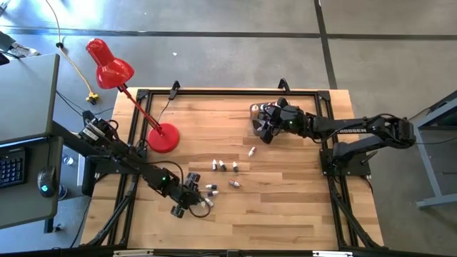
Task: Pick & Place food coloring
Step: Put the bottom small green food coloring bottle into the bin
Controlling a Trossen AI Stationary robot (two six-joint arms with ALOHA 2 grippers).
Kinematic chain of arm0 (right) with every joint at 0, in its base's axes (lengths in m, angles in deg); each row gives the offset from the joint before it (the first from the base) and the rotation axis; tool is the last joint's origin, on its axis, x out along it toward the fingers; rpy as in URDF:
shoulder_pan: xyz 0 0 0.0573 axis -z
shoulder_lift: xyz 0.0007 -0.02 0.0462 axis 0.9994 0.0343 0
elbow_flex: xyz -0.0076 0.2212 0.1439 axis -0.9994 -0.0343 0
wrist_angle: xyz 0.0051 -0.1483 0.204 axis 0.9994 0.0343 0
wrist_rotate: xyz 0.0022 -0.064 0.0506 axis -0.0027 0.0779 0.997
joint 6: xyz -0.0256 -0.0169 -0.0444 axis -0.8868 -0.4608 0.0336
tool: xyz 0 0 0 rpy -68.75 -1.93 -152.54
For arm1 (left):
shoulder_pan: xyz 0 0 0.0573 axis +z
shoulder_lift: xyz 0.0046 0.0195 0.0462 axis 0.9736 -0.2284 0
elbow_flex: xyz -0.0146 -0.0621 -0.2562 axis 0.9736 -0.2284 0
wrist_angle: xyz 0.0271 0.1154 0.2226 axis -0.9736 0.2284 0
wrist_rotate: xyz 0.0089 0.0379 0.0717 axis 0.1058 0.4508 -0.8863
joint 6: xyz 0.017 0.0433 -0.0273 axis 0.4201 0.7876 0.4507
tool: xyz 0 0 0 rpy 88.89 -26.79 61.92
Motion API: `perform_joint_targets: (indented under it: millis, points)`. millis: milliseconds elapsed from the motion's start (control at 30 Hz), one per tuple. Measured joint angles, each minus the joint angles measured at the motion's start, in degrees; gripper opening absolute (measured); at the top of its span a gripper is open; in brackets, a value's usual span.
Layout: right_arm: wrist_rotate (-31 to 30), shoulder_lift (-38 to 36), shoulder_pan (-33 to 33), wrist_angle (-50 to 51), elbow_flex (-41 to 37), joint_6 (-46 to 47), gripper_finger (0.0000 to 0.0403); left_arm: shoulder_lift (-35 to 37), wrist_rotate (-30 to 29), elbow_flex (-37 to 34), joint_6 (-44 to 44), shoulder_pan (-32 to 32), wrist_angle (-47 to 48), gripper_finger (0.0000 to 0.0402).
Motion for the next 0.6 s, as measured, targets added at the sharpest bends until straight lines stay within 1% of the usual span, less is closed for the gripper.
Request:
perform_joint_targets:
  millis: [133,233,300,467,600]
  points:
    - [0.0,0.0,0.0,0.0,0.0,0.0,0.0168,0.0,-5.8,0.0,7.6,0.0,-0.6,0.0179]
    - [0.0,0.0,0.0,0.0,0.0,0.0,0.0167,0.0,-7.3,0.0,10.3,0.0,-0.9,0.0179]
    - [0.0,0.0,0.0,0.0,0.0,0.0,0.0167,0.0,-6.1,0.0,11.5,0.0,-1.5,0.0179]
    - [0.0,0.0,0.0,0.0,0.0,0.0,0.0167,0.0,-0.7,0.0,13.3,0.0,-3.3,0.0179]
    - [0.0,0.0,0.0,0.0,0.0,0.0,0.0167,0.1,0.1,0.0,15.9,-0.1,-5.3,0.0179]
